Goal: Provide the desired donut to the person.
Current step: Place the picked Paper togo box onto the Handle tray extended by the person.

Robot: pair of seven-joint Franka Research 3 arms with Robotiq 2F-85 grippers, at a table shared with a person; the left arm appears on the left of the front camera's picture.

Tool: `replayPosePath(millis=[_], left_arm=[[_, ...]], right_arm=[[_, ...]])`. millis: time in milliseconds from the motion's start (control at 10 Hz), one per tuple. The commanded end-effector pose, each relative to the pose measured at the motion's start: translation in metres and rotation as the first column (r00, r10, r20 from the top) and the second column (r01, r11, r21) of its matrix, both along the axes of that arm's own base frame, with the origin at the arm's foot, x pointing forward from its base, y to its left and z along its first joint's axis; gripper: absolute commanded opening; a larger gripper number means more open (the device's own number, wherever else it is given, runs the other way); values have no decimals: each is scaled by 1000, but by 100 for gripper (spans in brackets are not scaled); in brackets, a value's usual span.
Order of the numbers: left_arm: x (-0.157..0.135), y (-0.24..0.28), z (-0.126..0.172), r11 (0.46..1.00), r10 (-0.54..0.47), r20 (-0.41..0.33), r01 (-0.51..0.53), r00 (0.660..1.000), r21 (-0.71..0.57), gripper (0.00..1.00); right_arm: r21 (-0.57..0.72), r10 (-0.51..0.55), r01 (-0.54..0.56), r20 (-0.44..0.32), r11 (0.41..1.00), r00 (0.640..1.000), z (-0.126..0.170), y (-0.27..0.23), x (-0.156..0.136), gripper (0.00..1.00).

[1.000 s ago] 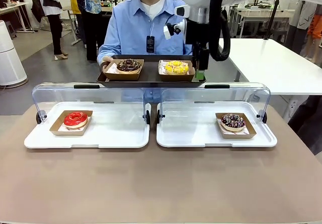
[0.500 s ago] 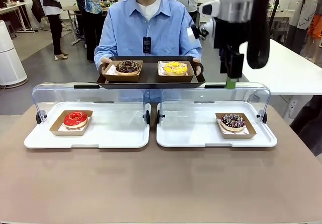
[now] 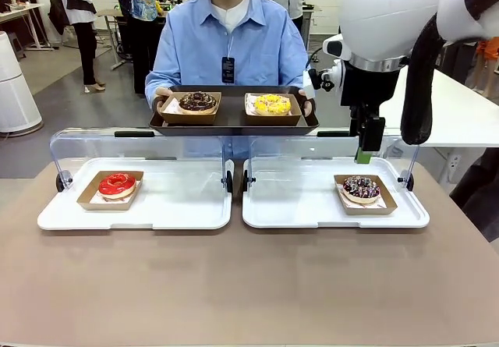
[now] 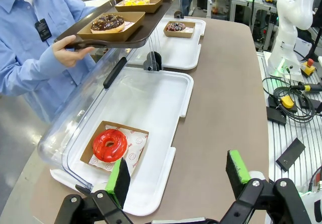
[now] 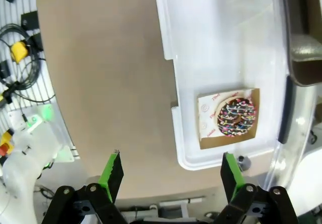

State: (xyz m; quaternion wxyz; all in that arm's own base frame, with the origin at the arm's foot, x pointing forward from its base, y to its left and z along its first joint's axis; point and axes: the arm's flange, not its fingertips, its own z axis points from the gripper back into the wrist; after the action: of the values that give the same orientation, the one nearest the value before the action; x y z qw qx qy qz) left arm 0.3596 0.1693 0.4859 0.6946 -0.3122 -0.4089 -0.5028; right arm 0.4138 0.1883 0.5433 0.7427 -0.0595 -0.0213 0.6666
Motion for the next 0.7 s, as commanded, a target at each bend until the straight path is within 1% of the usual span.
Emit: replayPosePath(millis=[0, 600], left_arm=[[-1, 0, 1, 1000, 4, 17, -4, 1000, -21, 100], [-1, 0, 1, 1000, 4, 17, -4, 1000, -21, 100]], right_arm=[[-10, 16, -16, -16, 1000, 1000, 6, 4, -5, 100], [-10, 16, -16, -16, 1000, 1000, 6, 4, -5, 100]])
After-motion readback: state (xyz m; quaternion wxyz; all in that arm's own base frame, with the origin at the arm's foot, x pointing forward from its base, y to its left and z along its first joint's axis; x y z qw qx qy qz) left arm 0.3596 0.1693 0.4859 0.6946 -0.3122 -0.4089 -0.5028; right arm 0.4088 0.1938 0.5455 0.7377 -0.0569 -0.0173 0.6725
